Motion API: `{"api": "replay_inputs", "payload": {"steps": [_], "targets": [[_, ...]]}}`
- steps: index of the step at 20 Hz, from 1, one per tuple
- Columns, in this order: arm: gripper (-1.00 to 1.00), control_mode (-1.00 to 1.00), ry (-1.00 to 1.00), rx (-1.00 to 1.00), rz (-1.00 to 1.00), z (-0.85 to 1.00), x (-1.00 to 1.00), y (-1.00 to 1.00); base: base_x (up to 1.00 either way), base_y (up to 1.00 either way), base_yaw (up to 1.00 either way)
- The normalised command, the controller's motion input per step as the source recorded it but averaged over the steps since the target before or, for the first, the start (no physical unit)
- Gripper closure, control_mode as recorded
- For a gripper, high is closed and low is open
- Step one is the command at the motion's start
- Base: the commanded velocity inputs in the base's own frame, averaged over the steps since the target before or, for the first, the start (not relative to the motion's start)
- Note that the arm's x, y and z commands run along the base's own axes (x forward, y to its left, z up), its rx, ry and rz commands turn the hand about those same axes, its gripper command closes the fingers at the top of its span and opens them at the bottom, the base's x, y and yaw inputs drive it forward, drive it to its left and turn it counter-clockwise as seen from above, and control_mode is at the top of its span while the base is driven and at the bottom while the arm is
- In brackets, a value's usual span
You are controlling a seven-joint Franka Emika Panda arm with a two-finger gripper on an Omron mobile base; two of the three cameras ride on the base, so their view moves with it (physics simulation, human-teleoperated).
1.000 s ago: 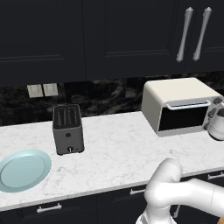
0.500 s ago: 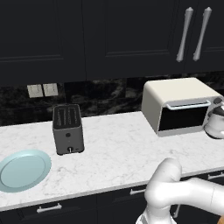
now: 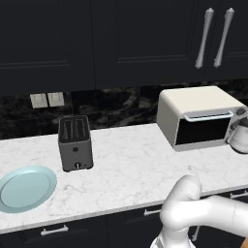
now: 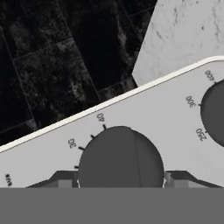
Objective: Pick up the kebab skewer and baguette bread, and place them inside the toaster oven. Close the toaster oven door and start by setting the timer.
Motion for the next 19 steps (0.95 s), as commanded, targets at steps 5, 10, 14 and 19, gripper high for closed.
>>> {"api": "replay_inputs", "payload": {"steps": [5, 10, 14, 19], "targets": [[1.0, -1.0, 0.0, 0.4, 0.0, 0.0, -0.03, 0.0, 0.0, 0.0, 0.0], [1.0, -1.0, 0.0, 0.42, 0.0, 0.0, -0.03, 0.02, 0.0, 0.0, 0.0], [1.0, -1.0, 0.0, 0.44, 0.0, 0.0, -0.01, 0.15, 0.0, 0.0, 0.0], [1.0, -1.0, 0.0, 0.44, 0.0, 0.0, 0.0, 0.17, 0.0, 0.0, 0.0]]}}
